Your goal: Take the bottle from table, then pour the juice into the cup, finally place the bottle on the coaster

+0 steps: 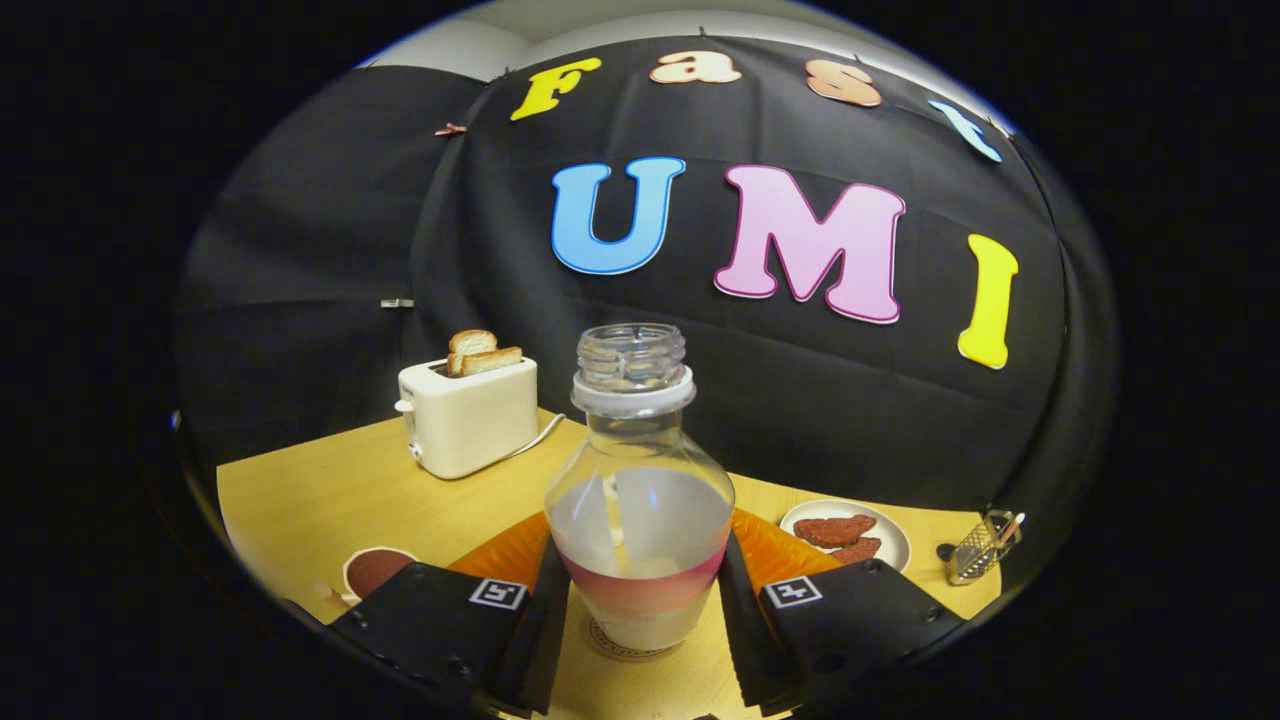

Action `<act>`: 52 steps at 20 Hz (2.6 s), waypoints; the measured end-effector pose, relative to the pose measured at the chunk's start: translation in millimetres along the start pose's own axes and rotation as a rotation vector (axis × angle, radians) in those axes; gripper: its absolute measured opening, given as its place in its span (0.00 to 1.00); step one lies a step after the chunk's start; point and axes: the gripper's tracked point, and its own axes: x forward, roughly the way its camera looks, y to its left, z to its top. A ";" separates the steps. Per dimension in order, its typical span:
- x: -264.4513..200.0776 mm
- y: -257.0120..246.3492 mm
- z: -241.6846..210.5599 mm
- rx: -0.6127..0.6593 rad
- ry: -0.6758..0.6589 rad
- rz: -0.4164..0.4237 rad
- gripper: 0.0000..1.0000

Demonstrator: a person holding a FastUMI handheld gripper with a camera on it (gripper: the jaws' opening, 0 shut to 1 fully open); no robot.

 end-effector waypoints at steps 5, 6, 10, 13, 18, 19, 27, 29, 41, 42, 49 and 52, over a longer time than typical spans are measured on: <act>20.8 -6.6 -33.0 0.073 0.016 -0.021 0.71; 24.5 -6.7 -40.8 0.093 0.026 -0.018 0.71; 33.9 -14.0 -65.1 0.171 0.059 -0.039 0.72; 38.5 -13.5 -73.9 0.230 0.063 -0.020 0.73; 40.8 -11.1 -82.8 0.204 0.077 -0.015 0.75; 42.2 -10.5 -83.1 0.193 0.076 -0.011 0.76; 36.9 -4.4 -82.0 0.187 0.083 0.027 1.00; 35.9 -8.0 -80.8 0.196 0.085 0.020 0.97; -10.1 -5.8 -24.8 0.136 0.030 0.050 0.98; -16.6 -6.9 -16.6 0.120 0.017 0.047 0.99; -62.4 -35.5 62.8 0.001 -0.072 -0.058 0.97; -90.2 -53.3 101.5 0.010 -0.122 -0.108 0.97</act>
